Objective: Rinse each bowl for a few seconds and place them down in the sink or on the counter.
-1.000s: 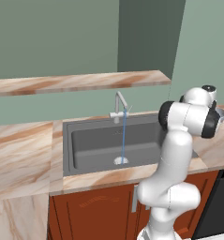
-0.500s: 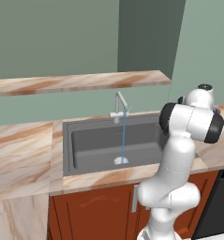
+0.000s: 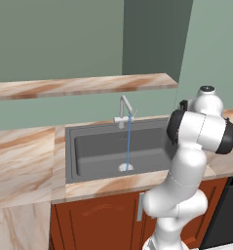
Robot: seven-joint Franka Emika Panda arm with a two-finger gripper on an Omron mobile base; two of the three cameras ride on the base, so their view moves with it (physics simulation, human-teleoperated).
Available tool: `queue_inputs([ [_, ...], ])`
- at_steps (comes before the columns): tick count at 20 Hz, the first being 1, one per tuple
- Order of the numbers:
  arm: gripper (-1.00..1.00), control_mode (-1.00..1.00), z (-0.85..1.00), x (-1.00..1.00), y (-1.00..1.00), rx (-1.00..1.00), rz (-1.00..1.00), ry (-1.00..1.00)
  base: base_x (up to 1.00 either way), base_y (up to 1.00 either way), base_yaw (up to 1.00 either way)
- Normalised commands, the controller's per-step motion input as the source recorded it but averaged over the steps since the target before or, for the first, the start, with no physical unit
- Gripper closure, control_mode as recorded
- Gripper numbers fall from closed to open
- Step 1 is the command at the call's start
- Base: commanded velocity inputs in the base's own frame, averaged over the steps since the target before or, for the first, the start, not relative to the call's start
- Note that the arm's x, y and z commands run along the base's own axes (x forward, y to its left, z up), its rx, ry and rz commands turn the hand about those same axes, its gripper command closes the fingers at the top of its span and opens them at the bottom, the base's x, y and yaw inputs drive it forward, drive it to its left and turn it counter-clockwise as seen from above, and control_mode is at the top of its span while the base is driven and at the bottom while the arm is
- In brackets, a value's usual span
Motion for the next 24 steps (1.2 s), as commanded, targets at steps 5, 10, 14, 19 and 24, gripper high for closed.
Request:
queue_inputs([
  [5, 1.00, -1.00, 0.02, 0.00, 0.34, 0.00, 0.14, 0.08, 0.00, 0.00, 0.00],
  [10, 1.00, -1.00, 0.00, -0.03, 0.40, -0.03, 0.12, 0.01, 0.00, 0.00, 0.00],
  [14, 1.00, -1.00, -0.02, -0.02, 0.48, -0.03, 0.10, 0.00, 0.00, 0.00, 0.00],
  [19, 1.00, -1.00, -0.05, -0.03, 0.54, -0.05, 0.06, 0.00, 0.00, 0.00, 0.00],
  [24, 1.00, -1.00, -0.05, -0.02, 0.52, -0.04, 0.04, 0.00, 0.00, 0.00, 0.00],
])
